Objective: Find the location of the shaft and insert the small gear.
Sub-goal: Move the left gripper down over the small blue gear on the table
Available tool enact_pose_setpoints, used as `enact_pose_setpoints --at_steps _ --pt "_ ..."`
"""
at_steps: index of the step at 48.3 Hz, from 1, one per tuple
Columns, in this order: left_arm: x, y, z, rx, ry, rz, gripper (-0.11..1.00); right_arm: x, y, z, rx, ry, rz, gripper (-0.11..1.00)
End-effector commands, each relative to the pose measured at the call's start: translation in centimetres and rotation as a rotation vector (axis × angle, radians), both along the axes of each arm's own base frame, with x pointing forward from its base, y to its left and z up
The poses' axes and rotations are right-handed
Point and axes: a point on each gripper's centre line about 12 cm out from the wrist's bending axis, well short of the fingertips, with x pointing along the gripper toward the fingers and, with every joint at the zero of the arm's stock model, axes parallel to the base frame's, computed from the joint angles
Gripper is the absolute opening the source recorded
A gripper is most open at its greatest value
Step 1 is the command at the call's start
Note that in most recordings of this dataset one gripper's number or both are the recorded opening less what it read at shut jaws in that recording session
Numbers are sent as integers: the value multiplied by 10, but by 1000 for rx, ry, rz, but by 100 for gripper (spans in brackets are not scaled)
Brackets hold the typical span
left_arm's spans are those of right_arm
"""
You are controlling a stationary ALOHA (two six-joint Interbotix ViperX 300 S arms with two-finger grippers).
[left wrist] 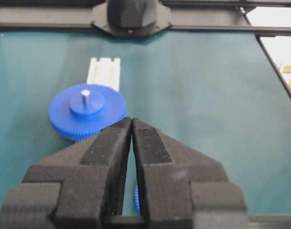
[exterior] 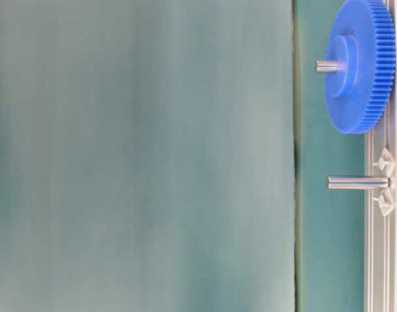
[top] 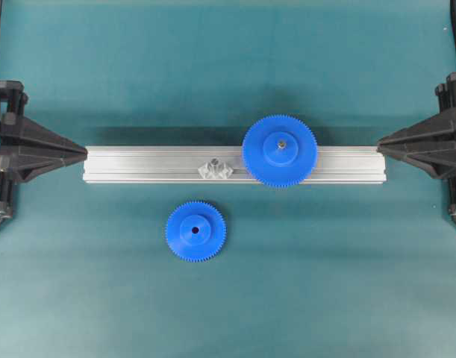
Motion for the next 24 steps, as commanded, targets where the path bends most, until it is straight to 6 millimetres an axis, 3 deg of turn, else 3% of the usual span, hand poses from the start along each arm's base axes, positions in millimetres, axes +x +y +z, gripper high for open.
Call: enact_pose_setpoints --at_steps 1,4,9,24 --pt "2 -4 -7 -15 28 -21 11 2 -1 3 14 -3 -6 16" --pt "5 -6 -6 -32 45 -33 10 1 -2 1 54 18 -11 11" --pt "13 -9 -7 -42 90 -46 -1 2 -2 -1 98 90 -8 3" --pt "60 -11 -24 -30 341 -41 -1 12 2 3 89 347 3 2"
